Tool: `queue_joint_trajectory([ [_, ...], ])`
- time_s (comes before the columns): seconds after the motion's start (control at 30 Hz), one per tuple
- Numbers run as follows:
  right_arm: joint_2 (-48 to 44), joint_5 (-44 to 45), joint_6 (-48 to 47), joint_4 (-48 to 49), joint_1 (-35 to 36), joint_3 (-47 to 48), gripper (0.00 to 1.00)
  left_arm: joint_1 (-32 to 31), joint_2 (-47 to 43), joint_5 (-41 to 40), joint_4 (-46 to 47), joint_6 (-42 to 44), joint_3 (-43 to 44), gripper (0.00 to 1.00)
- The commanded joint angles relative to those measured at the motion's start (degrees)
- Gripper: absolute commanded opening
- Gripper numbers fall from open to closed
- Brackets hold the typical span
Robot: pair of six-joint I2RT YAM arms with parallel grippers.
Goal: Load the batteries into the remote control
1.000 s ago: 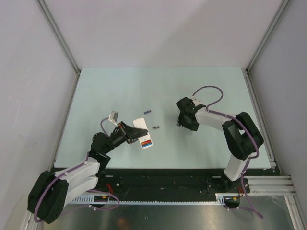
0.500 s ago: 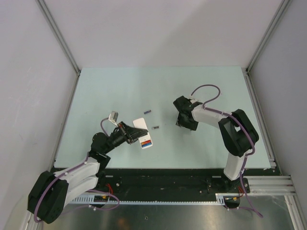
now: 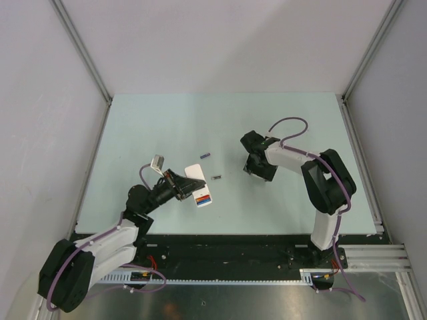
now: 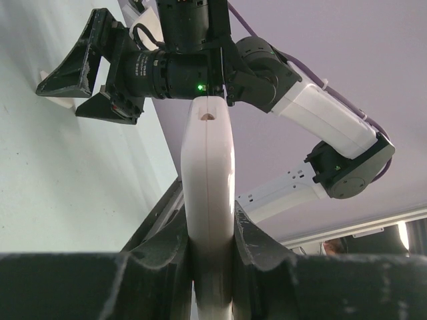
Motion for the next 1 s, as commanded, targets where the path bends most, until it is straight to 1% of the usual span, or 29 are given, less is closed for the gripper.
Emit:
queue_joint_trajectory([
  [0.0, 3.77, 1.03, 5.34, 1.99, -1.2, -0.72, 0.71, 0.47, -1.14, -0.51, 1.71, -0.22, -0.31, 0.0],
  [0.17, 4.55, 0.94, 4.91, 1.81, -1.37, 0.34, 0.68, 0.47, -1.4, -0.25, 1.62, -0.31, -0.31, 0.0],
  [0.37, 5.79, 1.03, 2.28, 0.67, -0.76, 0.51, 0.59, 0.47, -1.76, -0.07, 1.53, -0.31, -0.58, 0.0],
  [0.4, 5.87, 1.29, 1.75, 0.58, -0.76, 0.43, 0.55, 0.47, -1.76, -0.07, 1.53, -0.4, -0.58, 0.0],
  [0.43, 5.61, 1.47, 1.13, 0.14, -0.59, 0.51, 0.54, 0.47, -1.84, -0.07, 1.62, -0.4, -0.66, 0.0],
  [0.5, 5.17, 2.17, -1.33, -0.3, -0.06, 0.51, 0.49, 0.47, -2.11, 0.02, 1.53, -0.49, -0.75, 0.0],
  [0.6, 4.56, 3.14, -5.71, -1.44, 0.82, 0.51, 0.45, 0.47, -2.55, -0.07, 1.44, -0.49, -0.93, 0.0],
  [0.7, 4.03, 3.23, -10.02, -2.32, 2.13, 0.51, 0.44, 0.47, -2.37, -0.33, 1.35, -0.22, -1.1, 0.0],
  [0.73, 3.94, 3.75, -13.34, -2.5, 2.75, 0.43, 0.43, 0.47, -2.37, -0.33, 1.35, -0.14, -1.1, 0.0],
  [0.83, 3.15, 5.33, -19.06, -2.85, 5.39, -0.27, 0.41, 0.47, -1.93, -0.77, 1.09, 0.13, -1.1, 0.0],
  [0.97, -1.75, 5.95, -22.95, -1.45, 7.94, -3.17, 0.35, 0.47, -0.97, -1.83, 0.83, 0.83, -0.84, 0.0],
])
